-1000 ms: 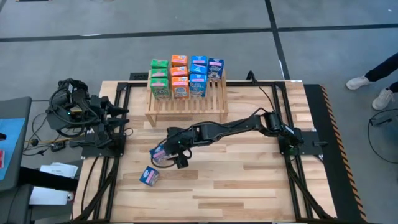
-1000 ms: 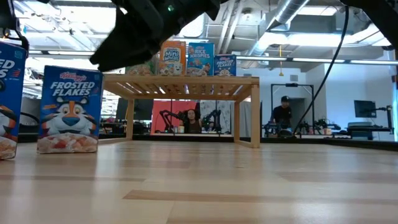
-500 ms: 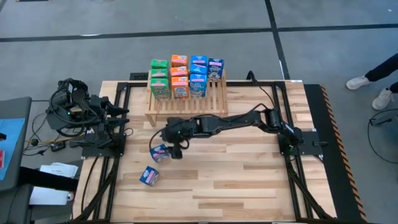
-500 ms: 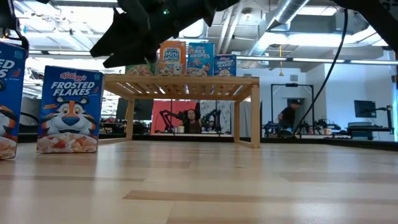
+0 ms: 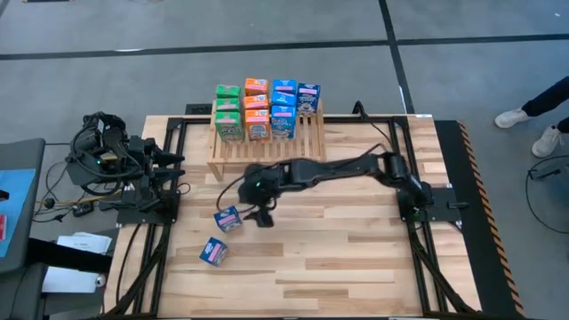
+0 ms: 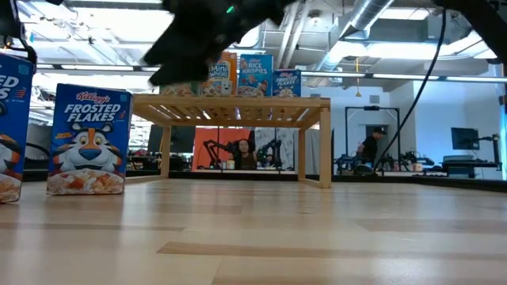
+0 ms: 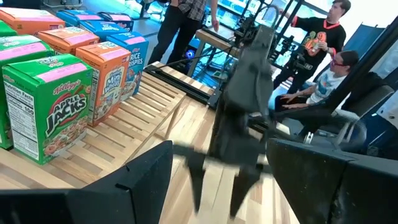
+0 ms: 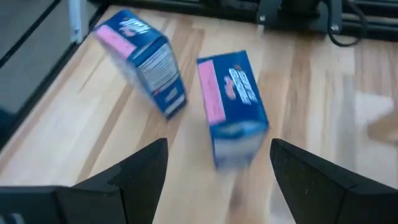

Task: Stack cereal on shelf
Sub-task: Put the top blue cereal box on the shelf aligned with the other blue cereal box

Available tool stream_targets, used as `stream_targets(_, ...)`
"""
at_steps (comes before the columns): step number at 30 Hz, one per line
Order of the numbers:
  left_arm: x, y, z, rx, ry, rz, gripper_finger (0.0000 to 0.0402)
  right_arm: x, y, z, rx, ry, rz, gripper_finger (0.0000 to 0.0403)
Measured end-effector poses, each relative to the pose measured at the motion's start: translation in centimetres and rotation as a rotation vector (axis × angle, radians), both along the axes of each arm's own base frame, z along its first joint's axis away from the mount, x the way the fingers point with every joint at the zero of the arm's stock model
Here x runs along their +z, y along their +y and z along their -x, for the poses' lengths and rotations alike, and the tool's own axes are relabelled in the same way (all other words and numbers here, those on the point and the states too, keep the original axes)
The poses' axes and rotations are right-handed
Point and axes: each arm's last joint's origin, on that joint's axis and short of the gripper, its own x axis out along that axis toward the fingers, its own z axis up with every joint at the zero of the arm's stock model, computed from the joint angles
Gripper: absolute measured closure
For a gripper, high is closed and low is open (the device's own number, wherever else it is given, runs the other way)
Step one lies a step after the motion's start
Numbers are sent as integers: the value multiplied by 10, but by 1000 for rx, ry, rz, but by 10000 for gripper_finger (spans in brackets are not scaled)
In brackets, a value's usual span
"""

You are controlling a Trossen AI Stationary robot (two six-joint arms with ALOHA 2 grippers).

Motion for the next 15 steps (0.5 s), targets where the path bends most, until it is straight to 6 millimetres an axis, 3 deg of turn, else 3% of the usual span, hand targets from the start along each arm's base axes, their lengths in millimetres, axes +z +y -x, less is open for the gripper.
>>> stream_targets(4,0,0,0,-1,0,-1,152,35,-15,36,20,150,26,97)
stream_targets(7,0,0,0,0,1,-1,152,42,-27,66,24,340,41,97)
stream_targets(11,-1,0,0,0,6,-10,152,34,-40,103,-79,489,-26,97)
stream_targets(15,-2,1,0,5,15,-30,152,-13,-32,139,-182,504,-109,97)
